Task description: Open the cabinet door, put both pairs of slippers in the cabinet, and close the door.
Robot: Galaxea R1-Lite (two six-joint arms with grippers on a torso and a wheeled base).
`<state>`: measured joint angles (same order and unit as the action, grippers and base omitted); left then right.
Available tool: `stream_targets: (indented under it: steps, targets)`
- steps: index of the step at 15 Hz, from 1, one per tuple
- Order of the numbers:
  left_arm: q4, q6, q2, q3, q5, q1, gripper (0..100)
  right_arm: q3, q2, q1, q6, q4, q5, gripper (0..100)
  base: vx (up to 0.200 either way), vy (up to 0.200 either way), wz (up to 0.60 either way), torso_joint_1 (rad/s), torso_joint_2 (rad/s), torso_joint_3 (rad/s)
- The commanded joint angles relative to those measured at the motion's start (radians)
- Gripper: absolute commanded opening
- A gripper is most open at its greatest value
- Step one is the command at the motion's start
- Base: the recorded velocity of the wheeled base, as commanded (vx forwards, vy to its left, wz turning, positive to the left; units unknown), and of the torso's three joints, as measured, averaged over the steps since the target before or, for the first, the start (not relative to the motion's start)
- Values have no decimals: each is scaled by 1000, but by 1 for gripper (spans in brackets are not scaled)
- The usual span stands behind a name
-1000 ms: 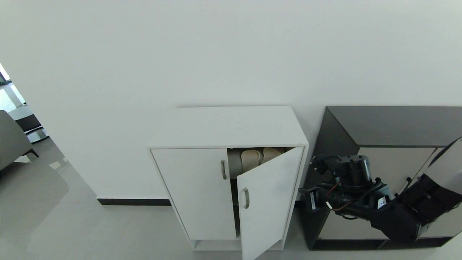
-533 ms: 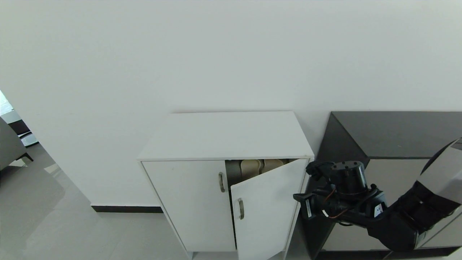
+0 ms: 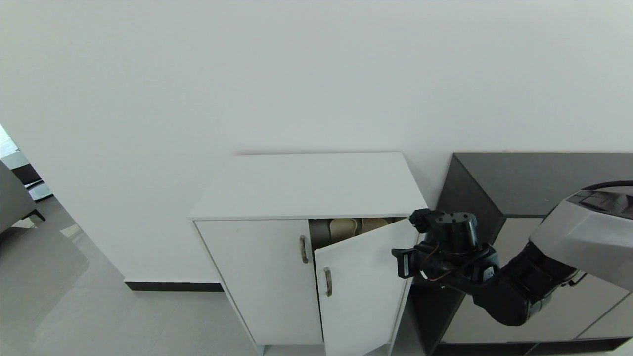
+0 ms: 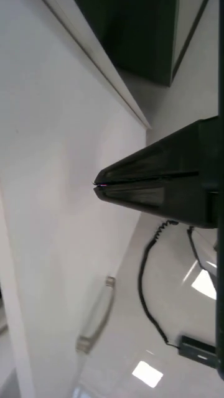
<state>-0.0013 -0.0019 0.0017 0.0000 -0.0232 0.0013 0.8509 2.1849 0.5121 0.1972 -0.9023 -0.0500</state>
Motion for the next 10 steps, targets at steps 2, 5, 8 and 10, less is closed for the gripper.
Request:
stream_targets:
  steps: [2, 5, 8, 10]
  targets:
    - [0, -1, 0, 0, 0, 0, 0, 77, 82, -23, 2, 0, 2, 0, 0, 0, 0, 0, 0, 0]
    - [0, 0, 0, 0, 0, 0, 0, 105, 110, -32, 2, 0, 2, 0, 0, 0, 0, 0, 0, 0]
    - [0, 0, 0, 0, 0, 0, 0, 145, 125, -35, 1, 0, 4, 0, 0, 0, 0, 0, 0, 0]
    - [0, 0, 0, 0, 0, 0, 0, 169, 138, -41, -1, 0, 7, 0, 0, 0, 0, 0, 0, 0]
